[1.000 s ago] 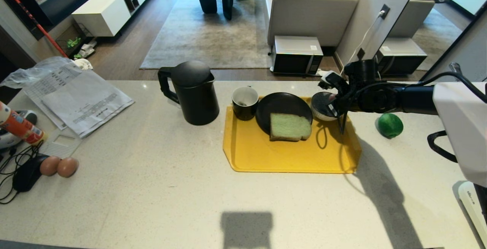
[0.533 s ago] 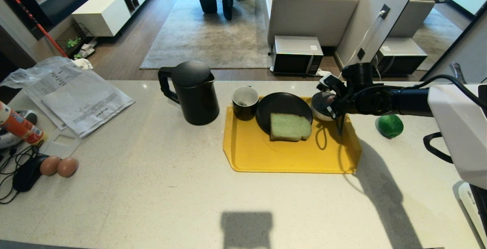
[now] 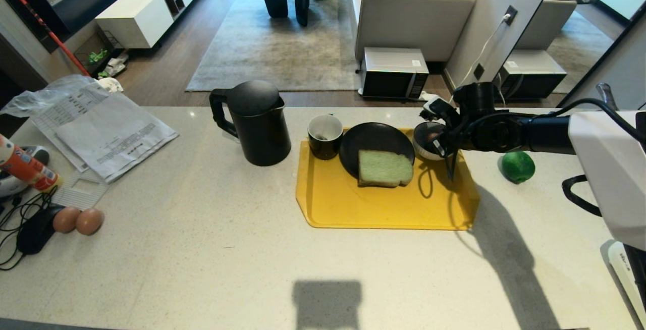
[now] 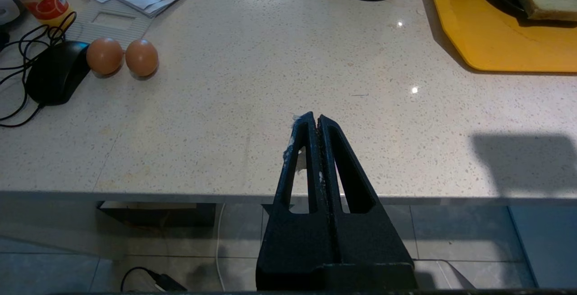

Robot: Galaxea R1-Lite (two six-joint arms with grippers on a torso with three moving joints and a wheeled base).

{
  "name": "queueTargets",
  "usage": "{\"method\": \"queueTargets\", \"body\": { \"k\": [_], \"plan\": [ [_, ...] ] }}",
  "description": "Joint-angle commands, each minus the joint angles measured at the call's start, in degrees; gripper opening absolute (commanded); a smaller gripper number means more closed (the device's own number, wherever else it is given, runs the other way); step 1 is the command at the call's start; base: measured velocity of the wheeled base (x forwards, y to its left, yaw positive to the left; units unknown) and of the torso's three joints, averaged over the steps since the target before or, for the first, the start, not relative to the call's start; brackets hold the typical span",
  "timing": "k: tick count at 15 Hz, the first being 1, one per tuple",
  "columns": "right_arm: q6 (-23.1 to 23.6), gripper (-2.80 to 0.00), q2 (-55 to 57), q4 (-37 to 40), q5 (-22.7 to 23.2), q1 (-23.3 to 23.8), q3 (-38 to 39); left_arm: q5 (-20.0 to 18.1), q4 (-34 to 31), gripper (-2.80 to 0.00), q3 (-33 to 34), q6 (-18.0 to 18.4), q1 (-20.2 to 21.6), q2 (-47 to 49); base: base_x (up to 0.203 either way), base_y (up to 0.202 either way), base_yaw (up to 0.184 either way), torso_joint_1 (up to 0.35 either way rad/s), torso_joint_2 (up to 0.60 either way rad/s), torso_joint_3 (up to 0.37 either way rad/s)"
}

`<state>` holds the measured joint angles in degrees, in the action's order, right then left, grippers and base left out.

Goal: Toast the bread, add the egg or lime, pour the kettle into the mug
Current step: Put the egg in the bowl, then pick up the kettle

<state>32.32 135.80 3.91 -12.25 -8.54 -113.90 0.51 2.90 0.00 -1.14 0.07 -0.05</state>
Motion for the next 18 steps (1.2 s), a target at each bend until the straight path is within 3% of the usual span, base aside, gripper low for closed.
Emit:
{"method": "queueTargets", "body": {
  "k": [1, 8, 12, 13, 18],
  "plan": [
    [0.1, 0.0, -1.0, 0.1, -0.1, -0.1, 0.1, 0.0, 0.0, -2.8, 1.0, 0.0, 0.0, -0.1, 0.0, 0.0, 0.0, 0.0, 0.0, 0.0],
    [-0.5, 0.0, -8.2, 0.6, 0.3, 0.3, 1.0, 0.0, 0.1, -2.8, 1.0, 0.0, 0.0, -0.1, 0.0, 0.0, 0.0, 0.0, 0.0, 0.0],
    [-4.1, 0.0, -17.6, 1.5, 0.5, 0.7, 4.4, 0.0, 0.1, -2.8, 1.0, 0.0, 0.0, -0.1, 0.0, 0.0, 0.0, 0.0, 0.0, 0.0],
    [-5.2, -2.8, -20.5, 2.0, 0.6, 0.9, 5.6, 0.0, 0.1, -2.8, 1.0, 0.0, 0.0, -0.1, 0.0, 0.0, 0.0, 0.0, 0.0, 0.0],
    [-9.6, -2.8, -36.7, 3.7, 0.7, 1.6, 17.5, 0.0, 0.0, -2.8, 1.0, 0.0, 0.0, -0.1, 0.0, 0.0, 0.0, 0.0, 0.0, 0.0]
  ]
}}
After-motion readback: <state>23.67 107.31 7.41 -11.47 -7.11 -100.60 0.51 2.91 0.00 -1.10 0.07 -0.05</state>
